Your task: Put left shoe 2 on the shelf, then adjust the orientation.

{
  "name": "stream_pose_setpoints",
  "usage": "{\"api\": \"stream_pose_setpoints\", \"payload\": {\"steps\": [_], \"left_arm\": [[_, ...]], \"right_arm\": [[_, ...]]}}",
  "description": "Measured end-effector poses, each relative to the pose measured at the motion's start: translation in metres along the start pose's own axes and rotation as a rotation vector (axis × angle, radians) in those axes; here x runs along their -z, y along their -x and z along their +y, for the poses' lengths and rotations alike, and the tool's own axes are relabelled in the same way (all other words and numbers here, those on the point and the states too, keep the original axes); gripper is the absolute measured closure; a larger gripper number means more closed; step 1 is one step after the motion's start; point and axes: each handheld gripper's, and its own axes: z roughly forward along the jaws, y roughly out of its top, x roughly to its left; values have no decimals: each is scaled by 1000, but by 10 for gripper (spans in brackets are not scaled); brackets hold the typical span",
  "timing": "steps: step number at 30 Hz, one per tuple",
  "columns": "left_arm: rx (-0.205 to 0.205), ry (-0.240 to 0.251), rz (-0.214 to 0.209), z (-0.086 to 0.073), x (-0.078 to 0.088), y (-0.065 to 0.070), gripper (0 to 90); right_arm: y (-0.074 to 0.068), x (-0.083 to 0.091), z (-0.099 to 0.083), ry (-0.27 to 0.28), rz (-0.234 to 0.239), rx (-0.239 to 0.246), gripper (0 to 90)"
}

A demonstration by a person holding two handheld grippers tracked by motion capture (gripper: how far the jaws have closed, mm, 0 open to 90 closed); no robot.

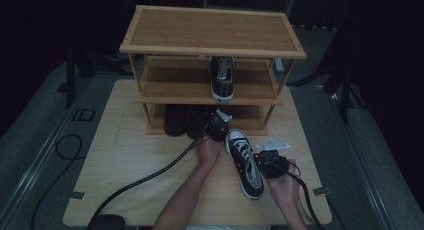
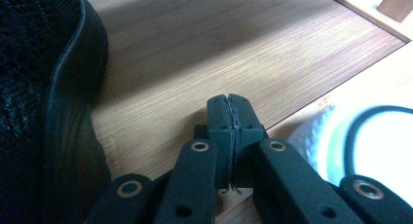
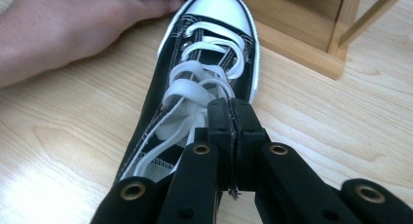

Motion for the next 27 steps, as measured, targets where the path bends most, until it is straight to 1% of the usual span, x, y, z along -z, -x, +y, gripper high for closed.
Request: {"api": "stream_pose_setpoints", "payload": {"steps": [3,6,12,14,15,18,24,27], "left_arm": [[0,0,0,0,0,0,892],[1,0,0,0,0,0,892],[1,1,0,0,0,0,892],[2,1,-1,0,0,0,892],[2,1,-1,0,0,0,892],[2,1,-1,0,0,0,891],[4,1,-1,0,0,0,891],[3,1,-1,0,0,0,891]], "right_arm": [[6,3,-3,-2,9,-7,890],[12,6,-7,-6,4,0,890],[24,10,-13,-4,12,-4,890],[27,11,-15,-3,18,2,890],[29,11,-15,-1,32,7,890],[35,11,-16,-3,60,1,890],[43,15,-20,-12,59,1,890],[47,17,-22,-20,75,-1,889]]}}
